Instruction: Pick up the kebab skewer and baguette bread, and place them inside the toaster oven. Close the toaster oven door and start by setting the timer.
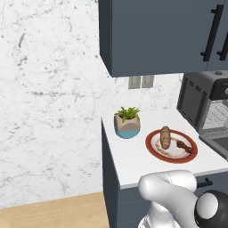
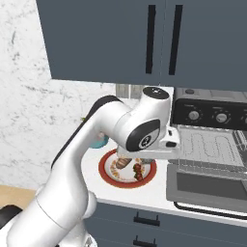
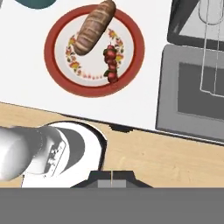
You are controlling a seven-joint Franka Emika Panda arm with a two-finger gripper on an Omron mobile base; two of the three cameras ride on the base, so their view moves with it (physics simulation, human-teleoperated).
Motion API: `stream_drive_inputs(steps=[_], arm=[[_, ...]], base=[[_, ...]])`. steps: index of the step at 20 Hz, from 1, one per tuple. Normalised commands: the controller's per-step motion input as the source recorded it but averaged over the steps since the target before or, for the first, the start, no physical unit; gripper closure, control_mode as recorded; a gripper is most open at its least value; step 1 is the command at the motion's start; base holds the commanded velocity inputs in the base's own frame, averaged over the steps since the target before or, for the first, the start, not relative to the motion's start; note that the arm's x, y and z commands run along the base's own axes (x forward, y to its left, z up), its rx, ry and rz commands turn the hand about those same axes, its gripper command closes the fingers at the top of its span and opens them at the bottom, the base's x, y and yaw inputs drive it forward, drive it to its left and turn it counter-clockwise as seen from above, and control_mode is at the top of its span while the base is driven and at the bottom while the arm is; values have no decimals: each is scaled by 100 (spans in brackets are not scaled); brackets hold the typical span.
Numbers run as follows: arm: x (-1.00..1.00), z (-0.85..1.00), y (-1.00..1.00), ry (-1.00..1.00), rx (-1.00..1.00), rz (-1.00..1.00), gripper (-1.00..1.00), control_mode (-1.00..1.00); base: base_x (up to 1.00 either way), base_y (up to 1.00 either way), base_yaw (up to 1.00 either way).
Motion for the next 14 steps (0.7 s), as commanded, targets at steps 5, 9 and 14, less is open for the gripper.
stream_drive_inputs(steps=[5,9,14], arm=[[52,-6,98,25,9,-6,100,-100],[48,-53,99,23,0,15,-100,-100],[29,-81,27,16,-4,17,-100,-100]], base=[[0,0,0],[0,0,0],[0,0,0]])
